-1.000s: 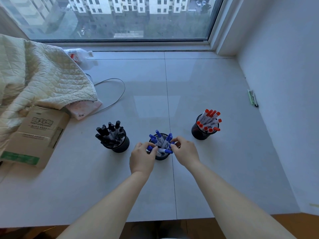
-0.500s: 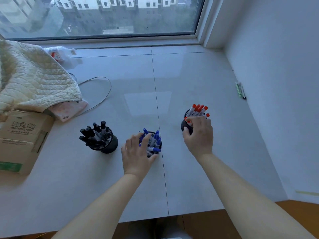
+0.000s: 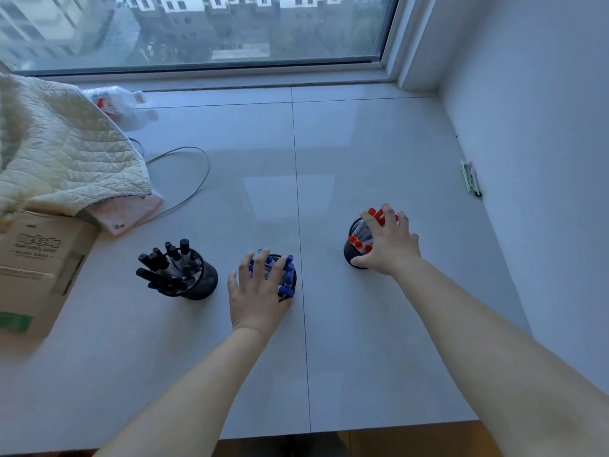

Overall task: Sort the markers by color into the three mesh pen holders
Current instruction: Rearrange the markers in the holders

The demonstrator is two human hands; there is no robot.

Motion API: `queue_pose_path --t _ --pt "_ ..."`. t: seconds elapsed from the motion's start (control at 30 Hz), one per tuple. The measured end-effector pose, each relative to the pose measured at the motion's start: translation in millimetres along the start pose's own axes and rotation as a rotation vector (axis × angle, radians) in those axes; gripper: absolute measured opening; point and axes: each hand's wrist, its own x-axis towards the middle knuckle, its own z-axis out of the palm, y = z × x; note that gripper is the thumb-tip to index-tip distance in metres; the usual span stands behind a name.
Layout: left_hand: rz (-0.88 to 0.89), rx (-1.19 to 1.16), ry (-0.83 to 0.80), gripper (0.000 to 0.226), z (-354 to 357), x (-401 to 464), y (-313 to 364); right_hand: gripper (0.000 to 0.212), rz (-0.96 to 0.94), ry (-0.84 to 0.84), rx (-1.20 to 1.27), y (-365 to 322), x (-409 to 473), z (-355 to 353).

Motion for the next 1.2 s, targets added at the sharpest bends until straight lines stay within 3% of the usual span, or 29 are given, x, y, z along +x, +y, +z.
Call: queue_pose_path --t 0.2,0.5,0.7,0.8,0.9,1.0,1.2 --pt "-0.039 0.025 0.024 0.070 -1.6 15.5 -9.6 0.078 -0.004 0.028 0.162 4.0 -5.0 14.1" --pt "-0.016 -0.035 0.057 0.075 -18.9 15.5 -13.5 0.063 0.003 0.024 0.139 -19.0 -38.0 33.3" --pt "0.178 -0.248 0.370 0.064 -32.1 -1.8 -1.5 0.069 -0.005 0.057 0.219 -26.2 -60.3 39.1" --pt "0.276 -0.346 0.426 0.050 -34.0 -8.0 5.2 0.070 -0.032 0.174 0.274 -20.5 -75.5 40.6" --pt "0.347 -0.462 0.249 0.037 -33.3 -10.0 14.6 0.065 -0.046 0.303 0.281 -13.6 -89.9 45.1" --pt "0.272 -0.522 0.003 0.030 -28.6 -8.4 27.4 0.050 -0.003 0.377 0.309 -7.2 -97.5 45.7" --pt "0.199 -0.503 -0.196 0.038 -24.7 4.3 52.3 0.030 -0.063 0.314 0.339 -0.2 -93.9 45.7"
